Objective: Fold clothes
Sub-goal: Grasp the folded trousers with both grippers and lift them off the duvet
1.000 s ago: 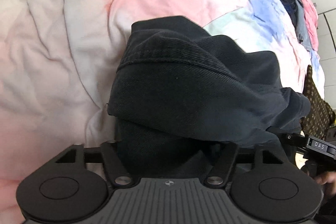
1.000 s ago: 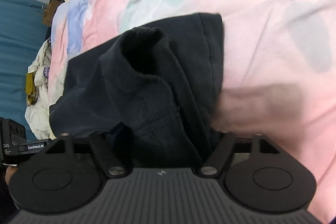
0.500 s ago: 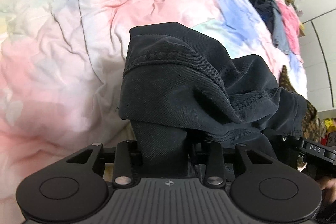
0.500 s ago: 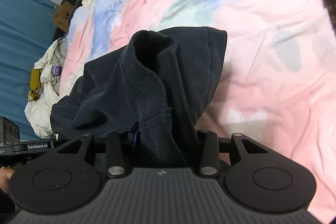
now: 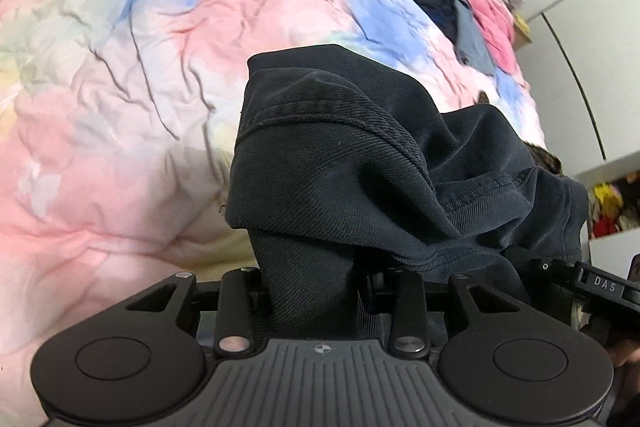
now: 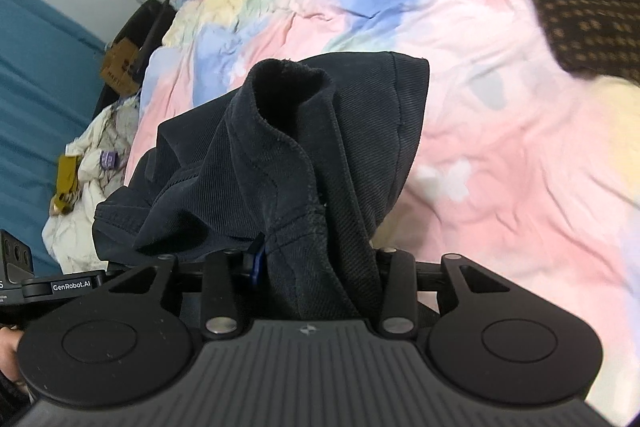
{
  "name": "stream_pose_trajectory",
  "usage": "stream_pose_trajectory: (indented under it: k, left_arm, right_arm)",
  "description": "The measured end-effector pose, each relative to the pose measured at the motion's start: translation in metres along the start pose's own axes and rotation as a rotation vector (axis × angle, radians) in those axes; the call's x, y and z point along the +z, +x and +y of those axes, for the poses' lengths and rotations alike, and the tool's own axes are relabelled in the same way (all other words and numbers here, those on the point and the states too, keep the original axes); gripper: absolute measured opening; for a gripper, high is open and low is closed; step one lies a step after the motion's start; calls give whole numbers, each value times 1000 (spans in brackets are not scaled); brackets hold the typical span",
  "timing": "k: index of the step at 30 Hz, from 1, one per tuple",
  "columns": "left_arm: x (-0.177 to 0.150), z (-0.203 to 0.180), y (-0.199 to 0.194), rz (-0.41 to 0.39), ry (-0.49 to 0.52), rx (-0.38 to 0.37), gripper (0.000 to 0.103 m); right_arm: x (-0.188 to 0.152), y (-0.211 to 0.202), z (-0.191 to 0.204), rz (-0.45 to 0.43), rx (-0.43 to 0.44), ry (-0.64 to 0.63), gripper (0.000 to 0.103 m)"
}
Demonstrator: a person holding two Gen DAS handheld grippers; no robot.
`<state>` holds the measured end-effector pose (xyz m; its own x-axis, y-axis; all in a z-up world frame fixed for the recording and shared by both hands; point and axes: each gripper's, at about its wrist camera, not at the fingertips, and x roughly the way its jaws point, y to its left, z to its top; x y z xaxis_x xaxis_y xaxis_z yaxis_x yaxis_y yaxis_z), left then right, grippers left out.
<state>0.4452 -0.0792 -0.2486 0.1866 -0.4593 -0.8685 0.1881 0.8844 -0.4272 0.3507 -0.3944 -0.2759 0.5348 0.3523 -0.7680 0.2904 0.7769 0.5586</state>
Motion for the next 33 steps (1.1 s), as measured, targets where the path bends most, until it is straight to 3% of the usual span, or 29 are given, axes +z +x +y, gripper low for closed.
stream_pose_trajectory:
  k: [12,21,33]
  left_arm:
    - [-55,-78,-3,-5,117,24,38]
    - [-86,-193,19,-40,138,31,38]
    - [-87,-361,103,-2,258,-14,38]
  right_arm:
    - [-48,-68,-48,-77,-25,66,41]
    - [-34,-131,-128,-132,10,53,41]
    - [-9,-213,-267,-259,-7,115,41]
